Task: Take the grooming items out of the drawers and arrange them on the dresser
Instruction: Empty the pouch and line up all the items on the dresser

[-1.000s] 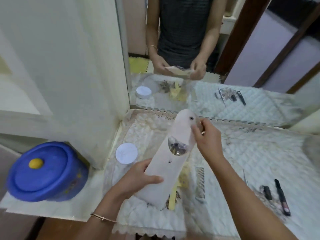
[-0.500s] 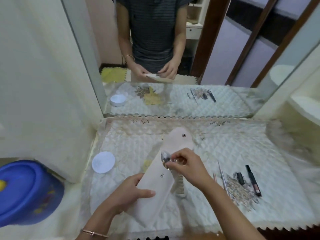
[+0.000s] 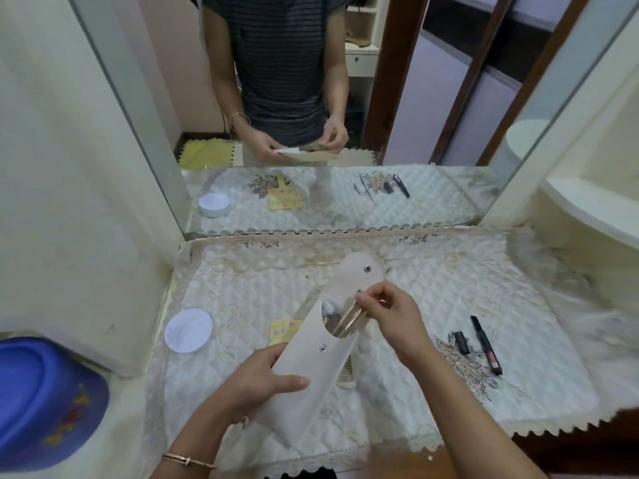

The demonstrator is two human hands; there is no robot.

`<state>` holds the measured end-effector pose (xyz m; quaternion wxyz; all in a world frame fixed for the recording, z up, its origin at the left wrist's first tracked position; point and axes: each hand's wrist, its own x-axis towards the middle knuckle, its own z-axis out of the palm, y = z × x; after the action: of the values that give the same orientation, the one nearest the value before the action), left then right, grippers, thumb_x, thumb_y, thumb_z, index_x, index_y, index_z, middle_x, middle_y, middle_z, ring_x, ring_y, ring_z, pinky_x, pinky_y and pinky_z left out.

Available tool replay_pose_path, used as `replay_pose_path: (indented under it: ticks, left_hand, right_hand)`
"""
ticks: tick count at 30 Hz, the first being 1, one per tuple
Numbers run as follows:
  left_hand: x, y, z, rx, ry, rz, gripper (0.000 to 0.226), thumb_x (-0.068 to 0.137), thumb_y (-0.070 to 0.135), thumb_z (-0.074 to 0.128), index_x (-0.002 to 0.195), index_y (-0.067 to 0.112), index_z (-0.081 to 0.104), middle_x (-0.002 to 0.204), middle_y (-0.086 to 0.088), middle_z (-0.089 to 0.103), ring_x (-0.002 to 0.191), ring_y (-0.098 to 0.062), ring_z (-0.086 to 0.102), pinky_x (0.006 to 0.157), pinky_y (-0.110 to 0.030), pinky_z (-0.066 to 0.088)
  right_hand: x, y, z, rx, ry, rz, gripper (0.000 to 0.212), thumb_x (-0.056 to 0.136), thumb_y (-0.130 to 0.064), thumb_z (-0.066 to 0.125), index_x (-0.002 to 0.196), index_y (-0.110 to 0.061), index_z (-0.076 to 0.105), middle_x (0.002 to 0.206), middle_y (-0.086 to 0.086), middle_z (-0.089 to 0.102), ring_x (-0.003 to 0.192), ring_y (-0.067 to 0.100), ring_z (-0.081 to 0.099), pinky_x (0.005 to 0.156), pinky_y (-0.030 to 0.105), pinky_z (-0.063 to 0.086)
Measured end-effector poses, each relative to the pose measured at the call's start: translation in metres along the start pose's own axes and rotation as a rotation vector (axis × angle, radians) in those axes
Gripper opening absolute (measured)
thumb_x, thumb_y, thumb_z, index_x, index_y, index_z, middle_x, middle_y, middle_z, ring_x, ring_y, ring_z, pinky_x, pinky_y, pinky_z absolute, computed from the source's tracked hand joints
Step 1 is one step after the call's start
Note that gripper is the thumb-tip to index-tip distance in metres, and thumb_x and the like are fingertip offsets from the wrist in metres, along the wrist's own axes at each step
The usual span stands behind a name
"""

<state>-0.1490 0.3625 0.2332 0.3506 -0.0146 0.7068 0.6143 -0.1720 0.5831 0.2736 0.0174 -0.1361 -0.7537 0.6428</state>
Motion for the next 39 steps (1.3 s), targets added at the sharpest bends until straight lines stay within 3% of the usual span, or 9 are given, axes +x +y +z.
replay_pose_path:
  ticks: [3,6,11,15,20,22,25,32,39]
  left_hand:
    - [0.000,-0.003,-0.005,0.075,0.043,-0.022,0.038,0.057,0.019,0.074,0.095,0.024,0.068,0.082,0.010,0.076,0.077,-0.007,0.070,0.066,-0.020,0.054]
    - [0.001,-0.008,-0.009,0.108,0.168,-0.014,0.031,0.061,0.019,0.074,0.090,0.025,0.067,0.075,0.012,0.074,0.069,-0.001,0.068,0.059,-0.015,0.050]
    - [0.007,-0.006,-0.006,0.030,0.333,-0.006,0.028,0.073,0.009,0.073,0.099,0.017,0.064,0.092,0.000,0.071,0.080,-0.013,0.067,0.059,-0.020,0.049]
    - [0.008,-0.007,0.004,-0.051,0.317,-0.054,0.038,0.059,0.017,0.074,0.096,0.017,0.067,0.093,-0.006,0.074,0.086,-0.023,0.069,0.073,-0.034,0.055]
    - [0.009,-0.006,0.012,-0.107,0.307,-0.065,0.031,0.063,0.014,0.074,0.094,0.015,0.068,0.090,-0.002,0.076,0.083,-0.018,0.071,0.072,-0.030,0.054]
    - [0.009,-0.005,0.015,-0.110,0.294,-0.069,0.038,0.058,0.019,0.072,0.095,0.015,0.068,0.091,-0.003,0.076,0.084,-0.018,0.071,0.072,-0.030,0.055]
    - [0.009,-0.008,0.016,-0.095,0.257,-0.074,0.041,0.056,0.023,0.075,0.097,0.017,0.069,0.092,-0.005,0.076,0.087,-0.023,0.071,0.079,-0.038,0.056]
    - [0.008,-0.012,0.025,-0.133,0.198,-0.073,0.042,0.056,0.017,0.075,0.097,0.012,0.069,0.093,-0.010,0.075,0.083,-0.024,0.070,0.070,-0.034,0.056]
    - [0.009,-0.008,0.038,0.053,0.250,-0.039,0.025,0.070,0.014,0.073,0.094,0.018,0.068,0.077,0.008,0.073,0.065,0.000,0.065,0.054,-0.010,0.048]
  right_hand:
    - [0.013,-0.007,-0.016,0.125,0.165,-0.056,0.021,0.085,-0.003,0.061,0.069,-0.014,0.053,0.071,0.008,0.058,0.060,0.014,0.056,0.058,0.021,0.052]
    - [0.026,-0.014,-0.043,0.163,0.258,-0.123,0.022,0.086,-0.003,0.059,0.070,-0.016,0.052,0.068,0.006,0.059,0.055,0.002,0.061,0.056,0.013,0.054]
    - [0.047,0.015,-0.068,-0.258,-0.017,0.066,0.020,0.084,-0.004,0.062,0.070,-0.013,0.052,0.069,0.010,0.060,0.061,0.019,0.057,0.063,0.028,0.054]
    - [0.061,0.046,-0.054,-0.609,-0.245,0.123,0.010,0.085,-0.008,0.062,0.081,-0.015,0.055,0.078,0.007,0.063,0.061,0.012,0.057,0.058,0.011,0.044]
    - [0.070,0.048,-0.029,-0.761,-0.212,0.007,0.027,0.087,-0.009,0.056,0.114,-0.005,0.060,0.114,0.013,0.062,0.108,0.025,0.057,0.090,0.026,0.041]
    - [0.064,0.039,-0.019,-0.705,-0.132,-0.085,0.023,0.087,-0.008,0.056,0.109,-0.004,0.064,0.107,0.013,0.066,0.092,0.021,0.061,0.088,0.028,0.047]
    - [0.044,0.028,0.000,-0.522,-0.197,-0.142,0.016,0.083,-0.011,0.064,0.098,-0.007,0.070,0.080,-0.004,0.064,0.067,0.000,0.052,0.068,0.008,0.042]
    - [0.018,0.031,0.008,-0.361,-0.201,-0.059,0.021,0.071,-0.021,0.077,0.087,-0.022,0.063,0.085,0.001,0.062,0.068,0.006,0.052,0.063,0.007,0.041]
    - [0.008,0.033,0.010,-0.411,-0.092,-0.031,0.028,0.072,-0.019,0.076,0.065,-0.032,0.051,0.082,-0.012,0.043,0.070,0.006,0.047,0.062,0.005,0.038]
